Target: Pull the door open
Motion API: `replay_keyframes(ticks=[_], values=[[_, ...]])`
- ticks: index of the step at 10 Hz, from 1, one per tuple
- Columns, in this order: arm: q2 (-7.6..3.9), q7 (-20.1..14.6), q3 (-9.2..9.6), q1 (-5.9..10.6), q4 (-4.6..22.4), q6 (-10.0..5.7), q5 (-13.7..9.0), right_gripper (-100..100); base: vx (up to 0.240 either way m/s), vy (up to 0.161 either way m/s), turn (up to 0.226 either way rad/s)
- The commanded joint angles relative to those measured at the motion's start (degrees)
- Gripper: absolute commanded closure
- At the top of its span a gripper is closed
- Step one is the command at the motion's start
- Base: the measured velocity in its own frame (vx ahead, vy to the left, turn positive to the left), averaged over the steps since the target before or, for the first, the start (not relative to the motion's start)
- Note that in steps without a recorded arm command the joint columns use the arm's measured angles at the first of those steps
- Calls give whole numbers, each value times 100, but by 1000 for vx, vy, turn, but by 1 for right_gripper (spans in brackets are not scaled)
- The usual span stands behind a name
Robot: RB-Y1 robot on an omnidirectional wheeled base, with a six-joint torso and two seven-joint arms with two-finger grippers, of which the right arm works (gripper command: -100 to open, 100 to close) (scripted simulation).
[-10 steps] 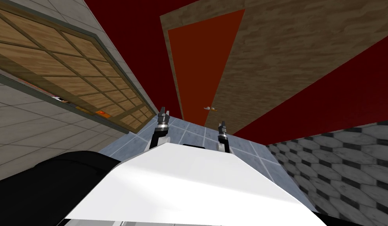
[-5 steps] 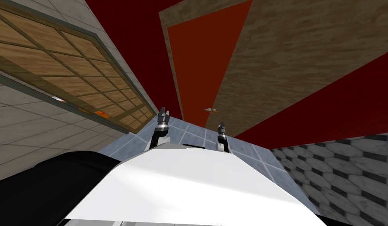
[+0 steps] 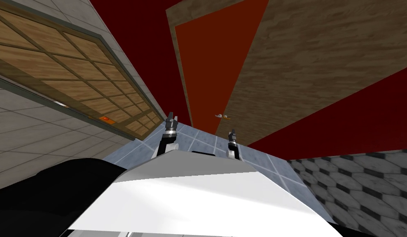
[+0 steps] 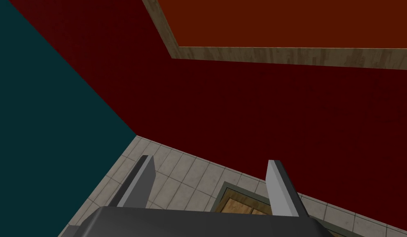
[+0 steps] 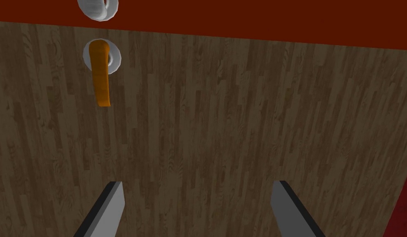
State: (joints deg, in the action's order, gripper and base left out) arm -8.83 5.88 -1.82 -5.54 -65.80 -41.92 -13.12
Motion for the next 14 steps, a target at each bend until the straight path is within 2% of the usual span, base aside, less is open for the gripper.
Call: replay_keyframes(ticks=[1, 12, 13, 14], values=[[-19, -4, -5, 87, 218, -27, -81, -100, 90, -22, 40], [-130, -36, -31, 676, 1680, -265, -571, -100, 96, -16, 35], [-146, -41, -35, 766, 1903, -301, -646, -100, 125, -17, 48], [-154, -43, -37, 812, 2014, -319, -683, -100, 127, -28, 43]])
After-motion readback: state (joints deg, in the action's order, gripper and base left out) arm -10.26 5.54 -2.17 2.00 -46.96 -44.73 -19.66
